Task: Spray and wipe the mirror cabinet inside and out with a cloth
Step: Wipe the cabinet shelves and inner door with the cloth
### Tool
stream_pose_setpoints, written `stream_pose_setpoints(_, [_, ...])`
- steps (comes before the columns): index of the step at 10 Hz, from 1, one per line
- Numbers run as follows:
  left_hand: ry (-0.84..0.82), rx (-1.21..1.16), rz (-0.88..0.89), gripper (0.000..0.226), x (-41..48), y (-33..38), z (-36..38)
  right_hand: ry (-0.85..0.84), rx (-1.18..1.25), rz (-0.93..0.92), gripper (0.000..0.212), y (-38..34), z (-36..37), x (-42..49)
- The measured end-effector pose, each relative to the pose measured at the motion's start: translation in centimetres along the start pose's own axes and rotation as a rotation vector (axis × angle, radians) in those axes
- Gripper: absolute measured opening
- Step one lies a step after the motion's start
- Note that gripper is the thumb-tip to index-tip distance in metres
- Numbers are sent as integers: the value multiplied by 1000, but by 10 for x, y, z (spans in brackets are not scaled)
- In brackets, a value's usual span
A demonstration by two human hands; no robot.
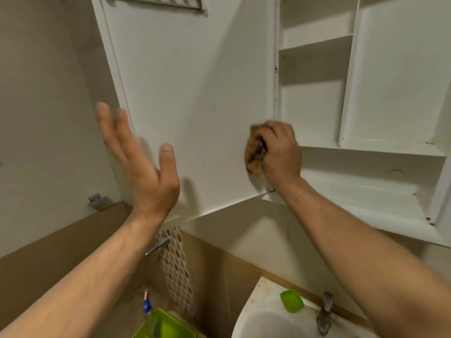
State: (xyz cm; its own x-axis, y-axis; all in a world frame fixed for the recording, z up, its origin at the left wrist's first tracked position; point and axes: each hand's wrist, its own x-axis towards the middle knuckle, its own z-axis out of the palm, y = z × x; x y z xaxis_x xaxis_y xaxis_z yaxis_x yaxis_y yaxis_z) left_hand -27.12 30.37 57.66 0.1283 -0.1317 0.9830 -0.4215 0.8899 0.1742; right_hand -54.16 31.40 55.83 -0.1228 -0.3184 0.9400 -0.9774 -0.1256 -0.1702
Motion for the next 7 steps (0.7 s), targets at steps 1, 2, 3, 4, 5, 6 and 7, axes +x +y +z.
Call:
stream_pose_setpoints(1, [70, -32, -100, 70, 3, 10, 6, -125, -61, -9, 37, 7, 8, -61])
stream_pose_setpoints(2, [56, 81, -53, 70, -1, 17, 17, -176, -43, 127, 27, -3, 17, -108])
stream_pose_setpoints(3, [93, 170, -44, 70, -1, 22, 24, -136, 14, 318, 28, -26, 29, -125])
stream_pose_setpoints(4, [115, 189, -36, 72, 0, 16, 25, -116, 87, 471, 31, -48, 31, -120])
stream_pose_setpoints(5, [94, 228, -65, 74, 0, 14, 29, -229, 205, 303, 22, -83, 25, -134])
stream_pose_setpoints(6, [32, 344, -71, 84, -3, 10, 32, -342, 317, 58, 33, -103, 14, -139])
stream_pose_setpoints(7, [-38, 382, 78, 87, -9, -1, 27, -283, 496, 143, 36, -88, -4, -123])
